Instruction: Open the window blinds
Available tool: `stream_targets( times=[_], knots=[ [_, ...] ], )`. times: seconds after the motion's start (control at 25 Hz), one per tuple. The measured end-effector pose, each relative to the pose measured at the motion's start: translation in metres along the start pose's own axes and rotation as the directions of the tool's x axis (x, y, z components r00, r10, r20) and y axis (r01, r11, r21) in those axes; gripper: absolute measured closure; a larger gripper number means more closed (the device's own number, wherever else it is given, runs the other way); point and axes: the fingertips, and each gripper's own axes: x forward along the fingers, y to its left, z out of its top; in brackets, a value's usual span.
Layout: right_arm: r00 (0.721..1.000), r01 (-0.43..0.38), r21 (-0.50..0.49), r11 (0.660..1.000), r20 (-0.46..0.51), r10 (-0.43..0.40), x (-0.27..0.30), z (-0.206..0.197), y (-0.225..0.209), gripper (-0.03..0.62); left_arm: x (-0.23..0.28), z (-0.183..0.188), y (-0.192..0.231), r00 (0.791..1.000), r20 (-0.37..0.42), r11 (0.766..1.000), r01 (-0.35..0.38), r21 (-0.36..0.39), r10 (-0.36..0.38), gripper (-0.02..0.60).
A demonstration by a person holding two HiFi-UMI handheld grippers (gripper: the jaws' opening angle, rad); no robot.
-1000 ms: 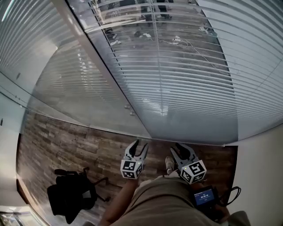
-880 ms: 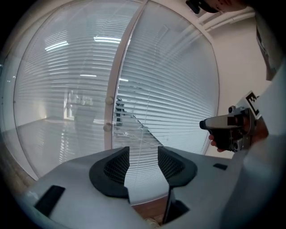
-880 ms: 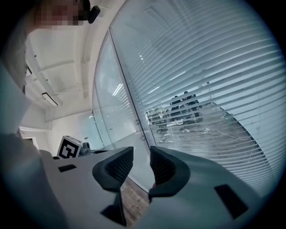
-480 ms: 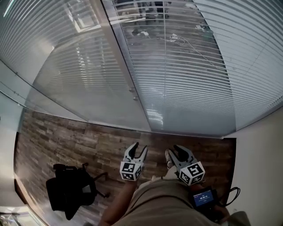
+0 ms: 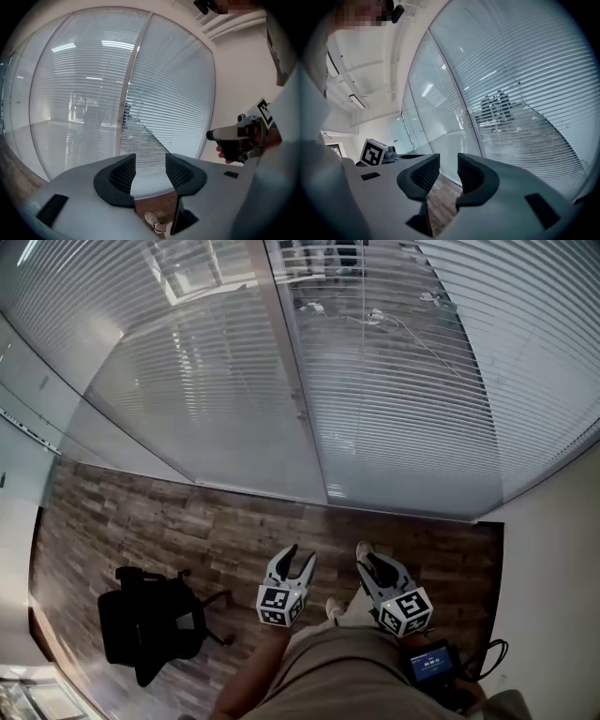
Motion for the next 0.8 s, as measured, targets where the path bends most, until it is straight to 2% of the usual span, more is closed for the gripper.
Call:
stream_targets(
  times=[0.32,0.56,0.8],
  knots=[
    [1.0,0.021,-0.001,1.0,-0.012,-0.021,-0.039,-0.019,0.035,0.47,-0.049,-0.021,-0.023,1.0,-0.001,1.0,0.017,-0.017,-0.017,0.37],
    [0.998,0.05,0.007,0.999,-0.039,-0.05,-0.061,-0.039,0.048,0.47,-0.063,-0.035,-0.039,0.998,-0.002,0.998,0.061,-0.023,-0.061,0.37],
    [0.995,0.093,0.004,0.996,-0.028,-0.092,-0.084,-0.036,0.051,0.47,-0.073,-0.039,-0.052,0.996,-0.006,0.995,0.094,-0.023,-0.094,0.37]
  ],
)
